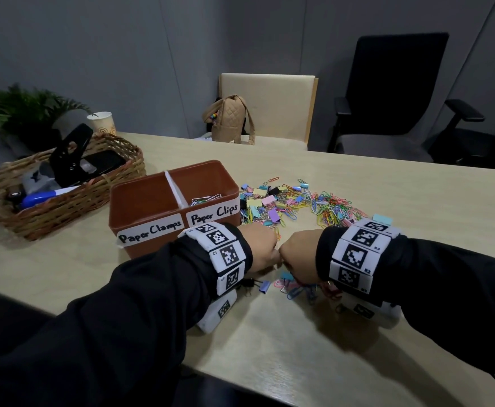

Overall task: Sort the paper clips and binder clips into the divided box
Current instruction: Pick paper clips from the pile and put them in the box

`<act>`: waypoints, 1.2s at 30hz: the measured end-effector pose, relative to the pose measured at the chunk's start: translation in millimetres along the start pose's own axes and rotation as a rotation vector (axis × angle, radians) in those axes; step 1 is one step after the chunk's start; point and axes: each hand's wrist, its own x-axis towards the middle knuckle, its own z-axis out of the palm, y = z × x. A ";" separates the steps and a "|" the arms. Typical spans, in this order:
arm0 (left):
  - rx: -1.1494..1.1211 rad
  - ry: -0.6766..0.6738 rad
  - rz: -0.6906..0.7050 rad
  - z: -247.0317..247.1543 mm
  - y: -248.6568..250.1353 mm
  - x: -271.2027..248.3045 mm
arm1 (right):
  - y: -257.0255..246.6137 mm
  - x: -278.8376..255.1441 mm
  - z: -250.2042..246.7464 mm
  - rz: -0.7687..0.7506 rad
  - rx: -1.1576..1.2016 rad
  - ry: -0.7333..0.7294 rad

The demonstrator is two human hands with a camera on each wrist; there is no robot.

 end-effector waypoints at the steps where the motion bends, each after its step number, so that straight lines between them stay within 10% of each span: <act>1: -0.007 0.023 0.014 -1.1 -1.5 -2.0 | -0.7 -1.6 -0.2 -0.010 -0.022 0.005; 16: -0.297 0.377 -0.026 -37.6 -43.6 -38.5 | 9.4 1.1 8.0 0.067 0.003 0.009; 27: -0.358 0.568 -0.293 -60.8 -97.6 -41.4 | 51.1 6.3 -49.5 0.213 0.819 0.575; 36: -0.316 0.529 -0.356 -58.9 -107.5 -42.4 | 35.6 36.7 -90.1 0.126 1.371 0.529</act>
